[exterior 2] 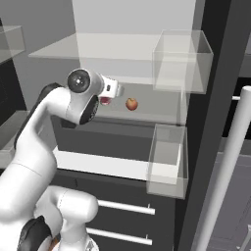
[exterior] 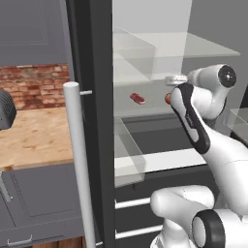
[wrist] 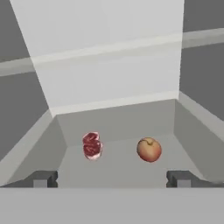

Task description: Place the mustard and ketchup from the counter to the top shelf of the fridge. If the existing items in the fridge are on the top shelf, move them to other shelves.

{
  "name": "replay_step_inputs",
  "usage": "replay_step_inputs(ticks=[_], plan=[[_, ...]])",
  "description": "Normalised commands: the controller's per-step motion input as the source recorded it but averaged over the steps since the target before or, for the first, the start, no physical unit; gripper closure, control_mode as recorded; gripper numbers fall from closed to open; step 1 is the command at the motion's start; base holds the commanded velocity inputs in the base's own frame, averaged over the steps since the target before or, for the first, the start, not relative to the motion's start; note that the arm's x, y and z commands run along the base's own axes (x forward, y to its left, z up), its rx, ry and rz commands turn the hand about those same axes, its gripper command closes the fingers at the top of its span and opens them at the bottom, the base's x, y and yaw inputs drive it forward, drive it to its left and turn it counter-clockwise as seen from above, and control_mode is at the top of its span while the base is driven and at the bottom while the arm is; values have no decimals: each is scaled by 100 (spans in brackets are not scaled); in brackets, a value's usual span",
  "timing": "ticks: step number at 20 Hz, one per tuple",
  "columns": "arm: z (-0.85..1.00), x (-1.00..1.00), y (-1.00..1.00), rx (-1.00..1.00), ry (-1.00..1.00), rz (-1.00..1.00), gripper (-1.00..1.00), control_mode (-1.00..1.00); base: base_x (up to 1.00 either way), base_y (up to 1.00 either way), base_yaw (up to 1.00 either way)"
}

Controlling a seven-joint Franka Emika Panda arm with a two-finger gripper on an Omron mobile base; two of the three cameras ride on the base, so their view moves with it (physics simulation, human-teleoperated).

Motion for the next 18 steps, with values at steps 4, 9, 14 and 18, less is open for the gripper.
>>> replay_step_inputs(ticks=[4,9,14,18], plan=[[58,-100,-51,0,17,0,-100,-100,0,0,0],[-14,-100,-9,-14,20,1,-100,-100,0,0,0],[-68,-100,6,-24,35,0,-100,-100,0,0,0],[-9,-100,0,-20,20,0,-100,-100,0,0,0]])
